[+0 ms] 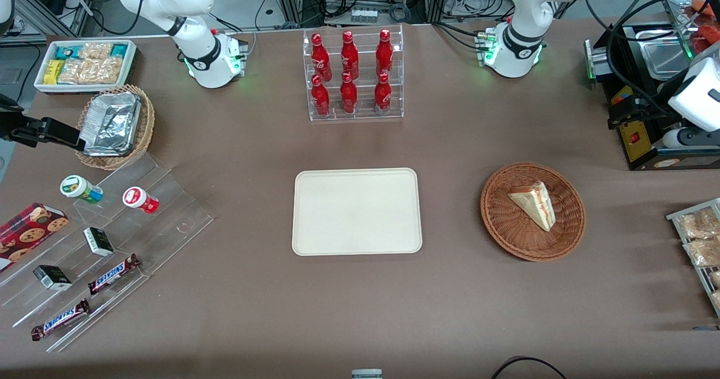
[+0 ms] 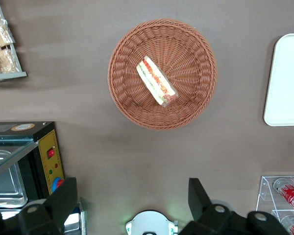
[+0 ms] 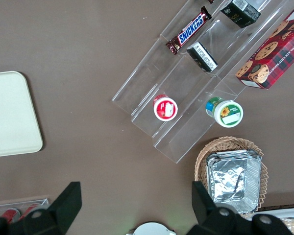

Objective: Place sandwich from basket to tray

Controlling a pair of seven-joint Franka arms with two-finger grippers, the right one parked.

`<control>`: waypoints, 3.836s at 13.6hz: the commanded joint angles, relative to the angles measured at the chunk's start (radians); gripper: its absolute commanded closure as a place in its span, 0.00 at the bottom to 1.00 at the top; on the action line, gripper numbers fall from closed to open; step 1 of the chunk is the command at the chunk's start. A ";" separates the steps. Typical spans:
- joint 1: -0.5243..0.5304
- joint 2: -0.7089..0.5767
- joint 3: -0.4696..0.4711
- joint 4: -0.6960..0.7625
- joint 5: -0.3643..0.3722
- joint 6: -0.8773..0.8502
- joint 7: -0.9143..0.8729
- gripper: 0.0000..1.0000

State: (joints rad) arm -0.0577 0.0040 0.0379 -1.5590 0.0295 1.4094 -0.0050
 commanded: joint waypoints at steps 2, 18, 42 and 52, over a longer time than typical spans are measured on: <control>0.015 0.013 -0.007 0.010 -0.005 -0.023 0.020 0.00; -0.085 -0.067 -0.015 -0.683 0.032 0.785 -0.722 0.00; -0.085 0.195 -0.009 -0.774 0.030 1.191 -0.829 1.00; -0.086 -0.004 -0.015 -0.609 0.033 0.736 -0.770 1.00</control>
State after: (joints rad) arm -0.1384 0.0672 0.0248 -2.2322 0.0492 2.2999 -0.7938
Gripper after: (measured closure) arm 0.859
